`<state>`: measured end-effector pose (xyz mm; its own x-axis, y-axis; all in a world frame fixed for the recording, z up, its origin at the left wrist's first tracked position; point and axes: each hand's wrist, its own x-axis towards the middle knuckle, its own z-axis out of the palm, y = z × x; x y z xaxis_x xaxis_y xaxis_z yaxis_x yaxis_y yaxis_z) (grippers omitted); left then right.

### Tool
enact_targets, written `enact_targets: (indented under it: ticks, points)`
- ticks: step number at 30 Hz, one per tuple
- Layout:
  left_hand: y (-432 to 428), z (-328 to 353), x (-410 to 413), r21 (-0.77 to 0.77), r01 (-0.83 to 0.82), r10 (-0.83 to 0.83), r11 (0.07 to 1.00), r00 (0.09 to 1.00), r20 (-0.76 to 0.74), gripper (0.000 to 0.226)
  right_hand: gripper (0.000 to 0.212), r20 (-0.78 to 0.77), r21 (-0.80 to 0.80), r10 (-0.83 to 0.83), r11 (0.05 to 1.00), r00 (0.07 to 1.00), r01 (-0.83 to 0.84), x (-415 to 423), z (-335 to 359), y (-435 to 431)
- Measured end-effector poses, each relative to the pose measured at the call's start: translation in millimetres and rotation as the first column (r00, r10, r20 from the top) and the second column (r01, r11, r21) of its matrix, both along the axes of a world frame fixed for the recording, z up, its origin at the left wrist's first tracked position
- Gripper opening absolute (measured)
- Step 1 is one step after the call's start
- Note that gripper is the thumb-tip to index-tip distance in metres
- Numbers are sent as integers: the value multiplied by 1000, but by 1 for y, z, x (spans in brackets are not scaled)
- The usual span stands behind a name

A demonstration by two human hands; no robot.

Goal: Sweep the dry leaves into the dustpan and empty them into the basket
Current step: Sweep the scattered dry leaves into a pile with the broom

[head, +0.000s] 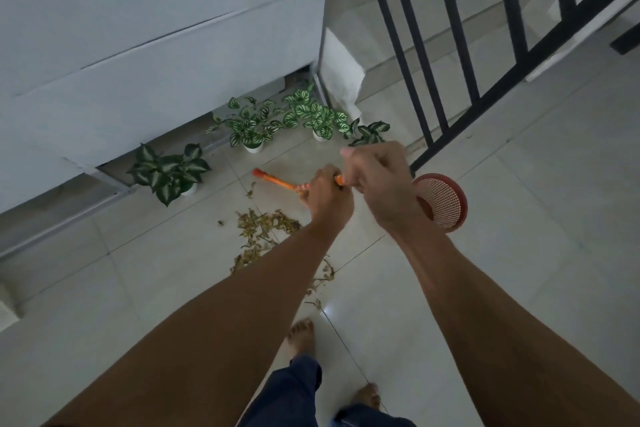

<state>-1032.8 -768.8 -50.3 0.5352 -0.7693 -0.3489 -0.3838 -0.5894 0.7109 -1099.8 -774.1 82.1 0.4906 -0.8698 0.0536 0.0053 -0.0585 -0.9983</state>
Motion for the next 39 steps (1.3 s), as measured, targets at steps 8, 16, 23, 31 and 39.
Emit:
enact_targets:
  ticks: [8, 16, 23, 31, 39]
  points:
    - [37, 6, 4, 43, -139, 141, 989, 989, -43, 24, 43, 79, 90, 79, 992, 994, -86, 9, -5, 10]
    - [31, 50, 16, -98, -217, 213, 971, 976, -45, 22, 47, 114, 14, 236, 971, 965, -239, 22, 32, 6]
    - [62, -63, 30, -8, -135, 135, 991, 989, -64, 21, 48, -65, 77, 306, 951, 950, -300, 39, -7, 49]
    - [107, 30, -25, -55, -67, 63, 996, 996, -67, 24, 46, 105, 65, 112, 991, 988, -120, -33, 11, 76]
    - [117, 89, -102, -117, 452, -407, 884, 869, 281, 14, 49, 365, 238, -447, 893, 817, 382, -149, 51, 131]
